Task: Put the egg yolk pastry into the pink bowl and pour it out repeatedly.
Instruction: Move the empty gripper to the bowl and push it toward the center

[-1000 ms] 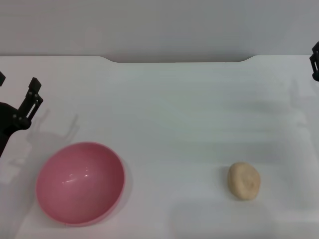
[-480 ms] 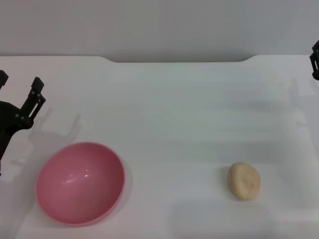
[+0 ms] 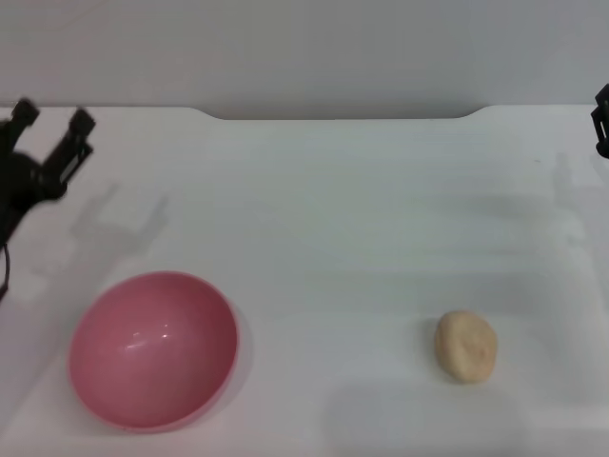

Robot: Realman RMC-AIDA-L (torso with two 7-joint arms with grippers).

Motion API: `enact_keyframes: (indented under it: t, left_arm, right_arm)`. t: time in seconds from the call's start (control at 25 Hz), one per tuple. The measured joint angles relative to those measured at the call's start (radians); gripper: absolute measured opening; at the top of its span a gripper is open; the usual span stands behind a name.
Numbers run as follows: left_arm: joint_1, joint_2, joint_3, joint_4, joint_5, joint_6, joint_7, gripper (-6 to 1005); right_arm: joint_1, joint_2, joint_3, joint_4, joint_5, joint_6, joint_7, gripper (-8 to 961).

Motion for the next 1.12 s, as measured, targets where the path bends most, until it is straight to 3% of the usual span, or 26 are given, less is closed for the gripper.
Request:
enact_keyframes:
  t: [0.12, 0.28, 0.4, 0.52, 0.64, 0.68, 0.76, 0.92, 1.08, 1.12]
  left_arm:
    - [-0.037, 0.008, 0.048, 0.167, 0.059, -0.129, -0.277, 756]
    - [-0.064, 0.020, 0.251, 0.458, 0.160, -0.371, -0.654, 754]
    - [-0.070, 0.050, 0.394, 0.653, 0.299, -0.512, -0.978, 754]
    - [-0.092, 0.094, 0.460, 0.795, 0.535, -0.528, -1.330, 754]
    - [-0.124, 0.124, 0.476, 0.905, 0.824, -0.466, -1.641, 753]
    - [-0.140, 0.130, 0.476, 0.960, 0.978, -0.396, -1.769, 753]
    - [-0.157, 0.131, 0.472, 1.036, 1.136, -0.272, -1.902, 753]
    - [-0.157, 0.106, 0.454, 1.223, 1.279, -0.018, -1.993, 753]
    - [-0.153, 0.090, 0.445, 1.306, 1.331, 0.084, -2.014, 753]
    - [-0.152, 0.077, 0.439, 1.362, 1.369, 0.165, -2.017, 753]
  right_arm:
    - [-0.002, 0.000, 0.000, 0.005, -0.004, 0.000, 0.006, 452]
    - [-0.004, 0.000, 0.000, 0.008, -0.005, 0.000, 0.007, 450]
    - [-0.005, 0.000, 0.000, 0.008, -0.006, 0.000, 0.007, 448]
    - [-0.005, 0.000, 0.000, 0.008, -0.006, 0.000, 0.007, 447]
    - [-0.003, 0.000, 0.000, 0.008, -0.005, 0.000, 0.007, 445]
    - [-0.002, 0.000, 0.000, 0.008, -0.004, 0.000, 0.007, 445]
    - [0.001, 0.000, 0.000, 0.006, -0.003, 0.001, 0.007, 444]
    - [0.014, -0.002, 0.000, -0.003, -0.002, 0.028, 0.007, 442]
    - [0.021, -0.002, 0.000, -0.009, -0.002, 0.051, 0.007, 439]
    - [0.023, -0.003, 0.000, -0.011, -0.001, 0.056, 0.007, 439]
